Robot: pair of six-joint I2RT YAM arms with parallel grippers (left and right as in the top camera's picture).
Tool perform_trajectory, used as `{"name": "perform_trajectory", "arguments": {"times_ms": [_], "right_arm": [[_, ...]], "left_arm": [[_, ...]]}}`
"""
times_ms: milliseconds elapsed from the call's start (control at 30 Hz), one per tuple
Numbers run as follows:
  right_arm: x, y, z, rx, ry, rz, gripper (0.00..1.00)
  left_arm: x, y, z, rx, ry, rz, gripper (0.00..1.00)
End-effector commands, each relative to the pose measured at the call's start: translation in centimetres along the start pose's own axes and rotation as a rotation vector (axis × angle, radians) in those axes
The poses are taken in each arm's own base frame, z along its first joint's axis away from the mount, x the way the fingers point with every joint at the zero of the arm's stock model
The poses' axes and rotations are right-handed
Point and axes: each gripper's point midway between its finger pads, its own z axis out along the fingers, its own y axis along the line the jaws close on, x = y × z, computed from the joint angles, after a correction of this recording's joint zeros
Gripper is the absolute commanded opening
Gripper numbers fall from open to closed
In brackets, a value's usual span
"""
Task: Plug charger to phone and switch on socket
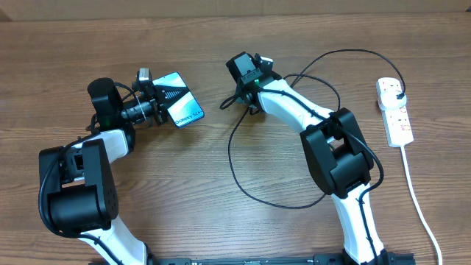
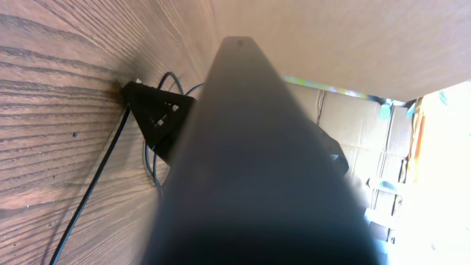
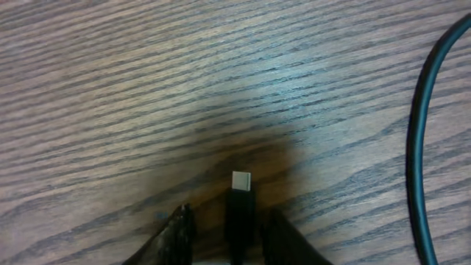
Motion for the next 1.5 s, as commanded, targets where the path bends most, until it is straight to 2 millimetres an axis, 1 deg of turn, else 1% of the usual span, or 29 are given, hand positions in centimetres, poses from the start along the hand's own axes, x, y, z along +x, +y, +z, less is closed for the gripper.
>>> {"name": "perform_trajectory", "arguments": {"times_ms": [0,67,200,400,467,500,633,733,900,967,1033,1100,1200,1267,1333,1400,1467], "right_arm": [[3.4,0.2,1.8,-0.027,0.121,0.010,0.25],[3.4,0.3,1.8,-0.030,0.124,0.011,0.22],[3.5,0.2,1.8,-0.026,0.128,0.009,0.20],[3.9,0.3,1.7,-0.035,0.150,0.008,0.11],[3.9,0.3,1.7,-0.036,0.150,0.008,0.10],[3.9,0.3,1.7,-0.036,0.150,0.008,0.08],[4.0,0.3,1.7,-0.034,0.152,0.008,0.04],[3.9,0.0,1.8,-0.029,0.155,0.011,0.04],[3.4,-1.0,1.9,-0.026,0.177,0.036,0.04],[2.9,-1.5,1.4,-0.028,0.205,0.053,0.04],[2.0,-2.0,0.5,-0.037,0.230,0.052,0.04],[0.9,-1.8,-1.1,-0.092,0.259,-0.011,0.04],[-0.2,-1.0,-4.4,-0.214,0.293,-0.127,0.04],[-0.4,-0.6,-7.1,-0.281,0.302,-0.194,0.04],[-0.5,-0.5,-9.3,-0.320,0.308,-0.233,0.04],[-0.2,-0.2,-11.8,-0.377,0.322,-0.280,0.04],[0.4,0.3,-13.8,-0.440,0.346,-0.321,0.04]], "left_arm": [[0.0,-1.2,-0.1,0.018,0.025,0.054,0.04],[0.0,-1.2,-0.1,0.018,0.025,0.053,0.04],[0.0,-1.2,-0.1,0.018,0.025,0.053,0.04],[0.0,-1.2,-0.1,0.018,0.025,0.054,0.04],[0.0,-1.2,-0.1,0.018,0.025,0.054,0.04],[0.0,-1.2,-0.1,0.018,0.025,0.054,0.04],[0.0,-1.2,-0.1,0.018,0.025,0.054,0.04],[0.0,-1.2,-0.1,0.018,0.026,0.054,0.05],[0.0,-1.2,-0.1,0.018,0.026,0.053,0.04],[0.0,-1.2,-0.1,0.018,0.025,0.054,0.04],[-0.1,-1.2,-0.2,0.019,0.021,0.053,0.04],[-0.3,-1.2,-0.4,0.018,0.012,0.054,0.04],[-0.5,-1.2,-0.3,0.016,0.003,0.070,0.04],[-0.4,-1.2,-0.2,0.016,0.004,0.093,0.04],[-0.4,-1.2,-0.2,0.016,0.005,0.104,0.04],[-0.3,-1.2,-0.2,0.017,0.009,0.109,0.04],[-0.3,-1.2,-0.2,0.017,0.012,0.129,0.04]]}}
